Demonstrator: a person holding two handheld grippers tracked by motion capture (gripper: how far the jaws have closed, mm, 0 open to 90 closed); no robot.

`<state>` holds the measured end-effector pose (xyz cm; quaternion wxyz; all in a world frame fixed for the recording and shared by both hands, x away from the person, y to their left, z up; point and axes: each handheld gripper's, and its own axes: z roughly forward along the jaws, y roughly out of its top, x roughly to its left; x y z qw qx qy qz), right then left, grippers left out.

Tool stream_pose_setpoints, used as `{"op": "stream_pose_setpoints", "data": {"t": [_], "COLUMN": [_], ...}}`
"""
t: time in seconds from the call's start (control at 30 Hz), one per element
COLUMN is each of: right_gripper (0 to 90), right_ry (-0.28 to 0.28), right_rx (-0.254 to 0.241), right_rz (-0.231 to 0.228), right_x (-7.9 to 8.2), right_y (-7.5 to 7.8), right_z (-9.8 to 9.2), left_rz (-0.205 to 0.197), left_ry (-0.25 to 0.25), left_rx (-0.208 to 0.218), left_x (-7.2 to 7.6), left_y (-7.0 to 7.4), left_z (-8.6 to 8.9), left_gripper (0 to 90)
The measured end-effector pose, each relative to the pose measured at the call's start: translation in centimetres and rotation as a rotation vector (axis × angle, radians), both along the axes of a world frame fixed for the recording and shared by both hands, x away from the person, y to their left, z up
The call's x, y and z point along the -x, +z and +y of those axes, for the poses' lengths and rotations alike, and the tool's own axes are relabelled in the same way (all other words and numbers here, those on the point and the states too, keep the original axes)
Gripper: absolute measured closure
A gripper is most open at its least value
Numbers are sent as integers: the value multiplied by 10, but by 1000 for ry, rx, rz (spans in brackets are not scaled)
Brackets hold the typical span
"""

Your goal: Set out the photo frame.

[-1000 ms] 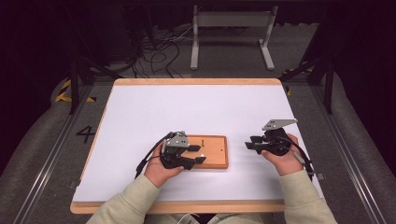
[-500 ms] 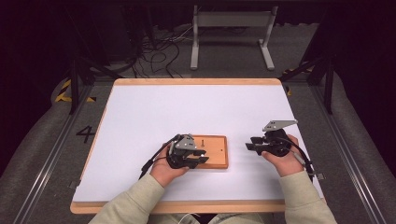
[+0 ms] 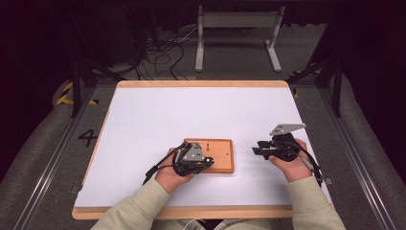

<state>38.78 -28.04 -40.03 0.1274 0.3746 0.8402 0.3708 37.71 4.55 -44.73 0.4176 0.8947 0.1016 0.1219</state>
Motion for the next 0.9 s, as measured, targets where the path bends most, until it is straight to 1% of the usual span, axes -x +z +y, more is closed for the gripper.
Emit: {"op": "stream_pose_setpoints", "data": {"t": [0.03, 0.07, 0.17, 0.2, 0.23, 0.3, 0.33, 0.43, 0.47, 0.53, 0.6, 0.63, 0.7, 0.73, 0.77, 0.8, 0.83, 0.9], "right_gripper": [627, 627, 628, 628, 628, 628, 628, 621, 614, 606, 576, 547, 493, 460, 440, 440, 423, 400], "right_ry": [3, 4, 8, 8, 10, 16, 19, 25, 25, 26, 31, 31, 28, 21, 21, 21, 19, 21], "right_rx": [1, 1, 0, -1, -2, -2, -3, -1, -2, -5, -9, -12, -13, -13, -14, -14, -17, -25], "right_rz": [-5, -6, -7, -6, -8, -11, -11, -14, -15, -16, -13, -8, -6, -8, -11, -11, -10, -12], "right_x": [0, 0, 0, 0, 0, 0, 0, 1, 1, 1, 1, 1, 1, 1, 1, 1, 1, 1], "right_y": [0, 0, 1, 1, 1, 3, 3, 5, 6, 6, 7, 7, 7, 7, 8, 8, 8, 9], "right_z": [0, 0, 1, 2, 2, 3, 3, 6, 7, 8, 11, 13, 15, 16, 17, 17, 18, 21], "left_rz": [-19, -48, -106, -102, -133, -162, -185, -239, -251, -250, -274, -288, -338, -361, -361, -384, -392, -395], "left_ry": [2, -1, -11, -13, -20, -28, -29, -34, -42, -42, -49, -50, -49, -57, -57, -62, -65, -63], "left_rx": [-9, -20, -44, -47, -50, -56, -63, -80, -85, -81, -84, -91, -112, -125, -125, -133, -136, -137], "left_x": [2, 4, 10, 12, 13, 15, 17, 24, 25, 27, 29, 31, 38, 40, 40, 43, 44, 44], "left_y": [0, 0, 0, 0, -1, -1, -1, -2, -2, -3, -4, -4, -5, -5, -5, -6, -6, -7], "left_z": [-1, -1, -2, -2, -2, -2, -3, -4, -3, -3, -3, -3, -5, -5, -5, -5, -5, -5], "left_gripper": [832, 828, 827, 829, 829, 829, 828, 830, 832, 833, 833, 833, 833, 834, 834, 834, 834, 835]}}
